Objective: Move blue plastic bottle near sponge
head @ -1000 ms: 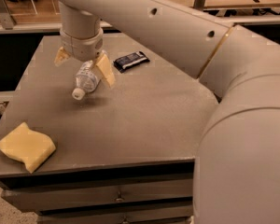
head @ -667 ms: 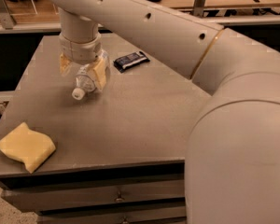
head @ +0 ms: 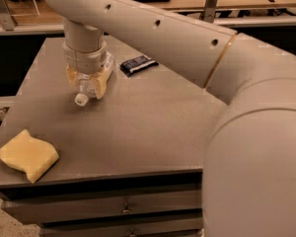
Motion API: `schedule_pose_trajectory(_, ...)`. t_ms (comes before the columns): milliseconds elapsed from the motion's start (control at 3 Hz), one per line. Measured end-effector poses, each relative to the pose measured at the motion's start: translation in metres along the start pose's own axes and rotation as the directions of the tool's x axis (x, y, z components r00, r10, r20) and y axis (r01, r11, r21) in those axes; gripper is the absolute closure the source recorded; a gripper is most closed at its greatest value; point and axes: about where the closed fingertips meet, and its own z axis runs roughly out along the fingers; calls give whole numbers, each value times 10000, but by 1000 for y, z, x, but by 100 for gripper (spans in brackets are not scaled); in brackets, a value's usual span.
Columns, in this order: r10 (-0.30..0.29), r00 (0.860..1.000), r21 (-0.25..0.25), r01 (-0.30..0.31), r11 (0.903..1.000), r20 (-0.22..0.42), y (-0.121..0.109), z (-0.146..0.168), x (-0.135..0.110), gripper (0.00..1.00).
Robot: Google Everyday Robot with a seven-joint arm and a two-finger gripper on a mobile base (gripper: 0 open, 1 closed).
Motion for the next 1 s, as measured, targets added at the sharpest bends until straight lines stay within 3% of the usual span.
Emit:
schedule_pose_trajectory(333, 37, 9995, 539, -20, 9985, -319, 9, -34, -4, 100)
schedule_pose_trajectory(667, 1064, 9909, 872, -992, 9912, -824, 31, -85, -4, 100)
schedule_pose_trajectory(1000, 1262, 9884, 944, -1181, 9885, -841, 30, -89, -6, 100)
